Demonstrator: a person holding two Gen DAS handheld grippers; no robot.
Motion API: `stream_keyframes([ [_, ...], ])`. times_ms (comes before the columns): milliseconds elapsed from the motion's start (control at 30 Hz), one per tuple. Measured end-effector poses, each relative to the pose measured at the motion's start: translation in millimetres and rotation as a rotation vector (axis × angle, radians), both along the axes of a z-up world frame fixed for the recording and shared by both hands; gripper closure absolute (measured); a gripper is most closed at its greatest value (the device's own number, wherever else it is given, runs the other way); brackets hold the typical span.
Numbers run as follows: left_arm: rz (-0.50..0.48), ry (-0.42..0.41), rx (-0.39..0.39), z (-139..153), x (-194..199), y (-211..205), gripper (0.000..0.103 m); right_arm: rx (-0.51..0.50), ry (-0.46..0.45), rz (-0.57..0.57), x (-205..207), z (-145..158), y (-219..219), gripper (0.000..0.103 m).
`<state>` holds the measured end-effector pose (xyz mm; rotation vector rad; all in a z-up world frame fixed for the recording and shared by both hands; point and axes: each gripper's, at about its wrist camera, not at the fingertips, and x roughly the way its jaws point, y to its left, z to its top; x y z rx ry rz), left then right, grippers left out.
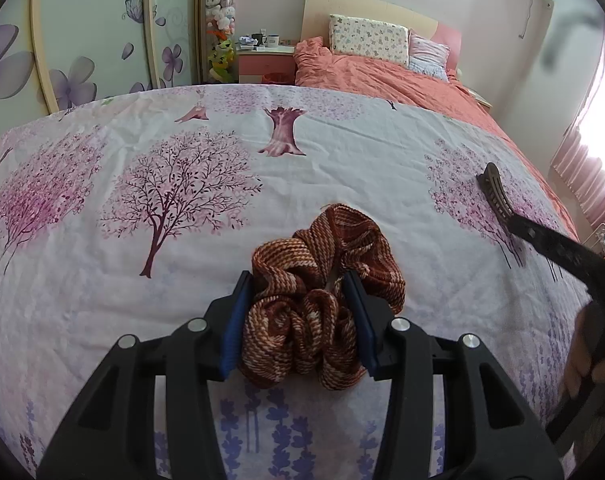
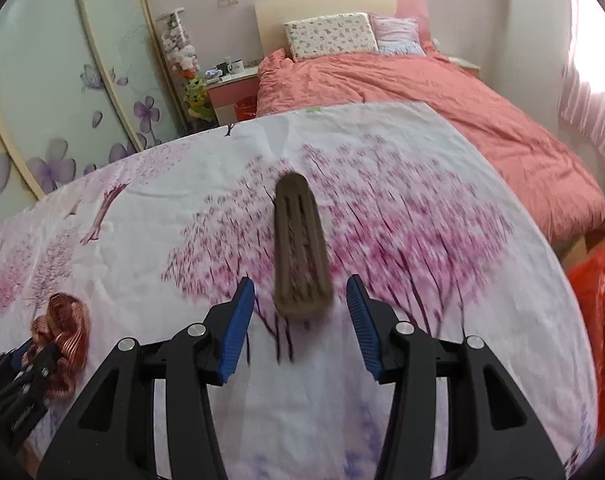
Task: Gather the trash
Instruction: 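Grasp the dark brown hair clip with the right tool while the left tool holds the scrunchie, then lift the scrunchie and hair clip and carry them toward the red basket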
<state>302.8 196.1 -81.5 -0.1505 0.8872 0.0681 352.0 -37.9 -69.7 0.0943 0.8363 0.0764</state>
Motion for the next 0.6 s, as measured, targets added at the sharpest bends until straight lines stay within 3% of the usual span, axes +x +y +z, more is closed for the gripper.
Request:
stream_keyframes([
  [200, 0.000, 0.000, 0.001, 0.0, 0.1, 0.0, 0.058, -0.008, 0.053, -0.009, 28.6, -4.2, 5.1, 0.056],
  [333, 0.000, 0.001, 0.001, 0.0, 0.0, -0.1, 0.058, -0.037, 0.039, -0.012, 32.0, -6.0, 5.2, 0.070],
  [600, 0.000, 0.001, 0.000, 0.1, 0.0, -0.1, 0.058, -0.033, 0.056, 0.044, -11.8, -5.0, -15.4, 0.070],
])
